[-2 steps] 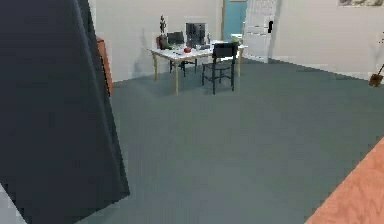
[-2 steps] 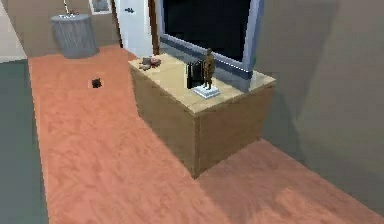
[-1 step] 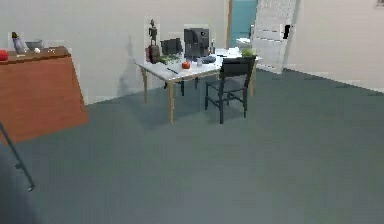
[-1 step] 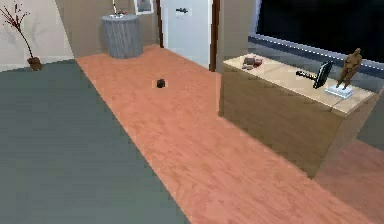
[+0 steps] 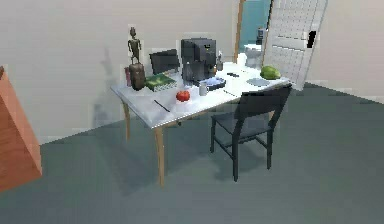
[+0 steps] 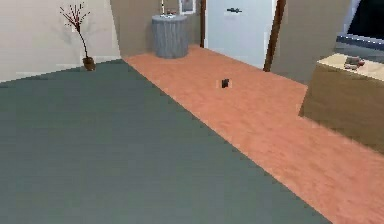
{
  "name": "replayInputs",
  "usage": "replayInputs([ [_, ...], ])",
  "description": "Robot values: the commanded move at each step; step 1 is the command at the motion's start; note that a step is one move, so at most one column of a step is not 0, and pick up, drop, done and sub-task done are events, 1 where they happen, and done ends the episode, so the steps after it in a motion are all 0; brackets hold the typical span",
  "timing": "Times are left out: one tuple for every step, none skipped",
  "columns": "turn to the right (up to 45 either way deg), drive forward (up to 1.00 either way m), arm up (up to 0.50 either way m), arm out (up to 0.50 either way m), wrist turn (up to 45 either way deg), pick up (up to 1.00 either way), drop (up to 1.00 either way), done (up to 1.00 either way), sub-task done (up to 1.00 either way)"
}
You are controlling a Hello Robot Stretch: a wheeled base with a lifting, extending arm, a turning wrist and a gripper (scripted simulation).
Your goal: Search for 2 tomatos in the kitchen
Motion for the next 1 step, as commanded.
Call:
replayInputs([
  [-6.0, 0.0, 0.0, 0.0, 0.0, 0.0, 0.0, 0.0, 0.0],
])
